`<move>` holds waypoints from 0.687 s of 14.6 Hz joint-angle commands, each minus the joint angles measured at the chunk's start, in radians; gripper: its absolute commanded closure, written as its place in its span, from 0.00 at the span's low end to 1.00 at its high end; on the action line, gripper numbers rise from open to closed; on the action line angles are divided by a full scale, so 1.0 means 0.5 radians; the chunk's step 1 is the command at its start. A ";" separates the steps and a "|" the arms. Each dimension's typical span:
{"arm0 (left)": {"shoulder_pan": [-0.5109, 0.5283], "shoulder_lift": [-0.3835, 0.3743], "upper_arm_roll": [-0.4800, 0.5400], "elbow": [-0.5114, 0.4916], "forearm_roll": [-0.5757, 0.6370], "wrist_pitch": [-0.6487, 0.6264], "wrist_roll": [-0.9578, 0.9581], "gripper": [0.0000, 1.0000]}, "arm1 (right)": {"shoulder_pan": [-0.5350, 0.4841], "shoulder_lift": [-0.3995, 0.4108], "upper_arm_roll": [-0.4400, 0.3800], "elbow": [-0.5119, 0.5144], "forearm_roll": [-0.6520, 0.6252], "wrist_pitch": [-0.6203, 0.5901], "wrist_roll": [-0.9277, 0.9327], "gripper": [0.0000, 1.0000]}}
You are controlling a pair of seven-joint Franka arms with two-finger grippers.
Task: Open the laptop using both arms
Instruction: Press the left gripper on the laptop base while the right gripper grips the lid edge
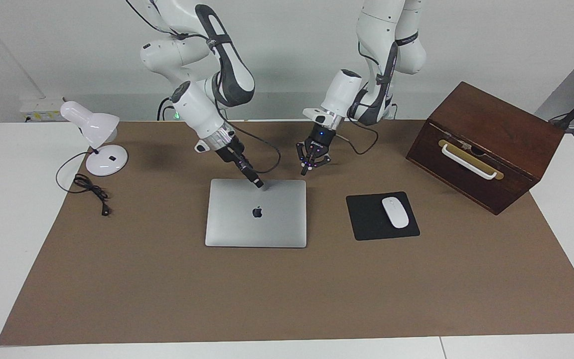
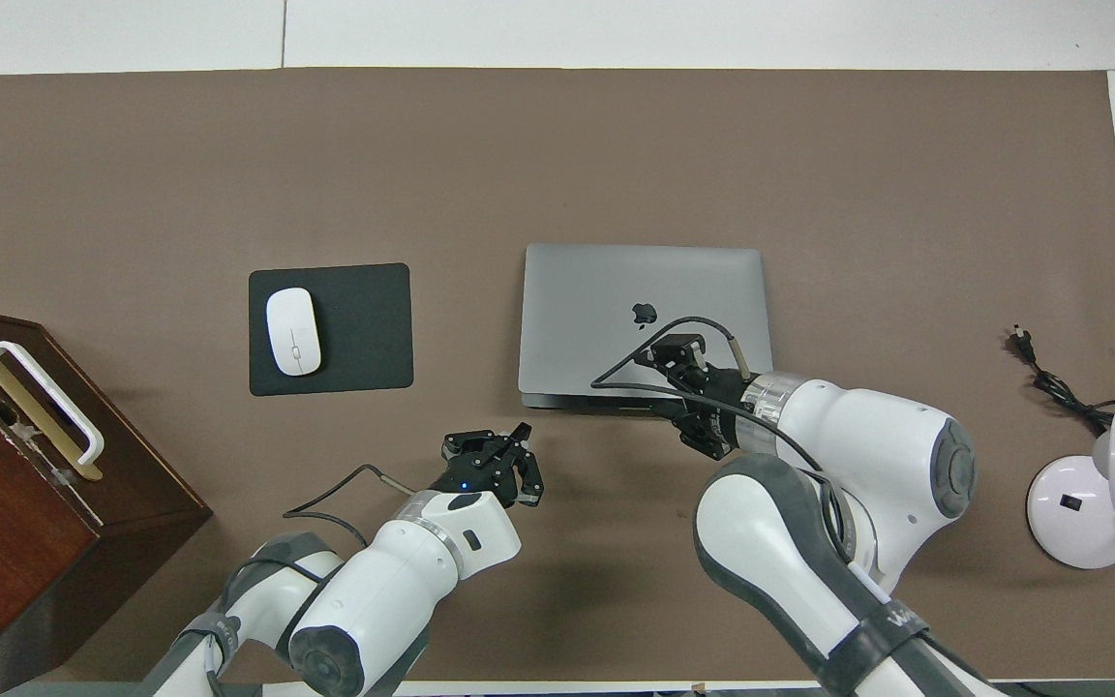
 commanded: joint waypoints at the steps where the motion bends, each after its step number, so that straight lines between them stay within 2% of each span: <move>1: -0.043 0.159 0.033 0.135 -0.037 0.049 -0.010 1.00 | 0.010 -0.004 -0.003 -0.015 0.062 0.052 -0.077 0.27; 10: 0.021 0.328 0.042 0.313 -0.031 0.049 0.024 1.00 | 0.010 0.017 -0.003 -0.037 0.065 0.052 -0.098 0.27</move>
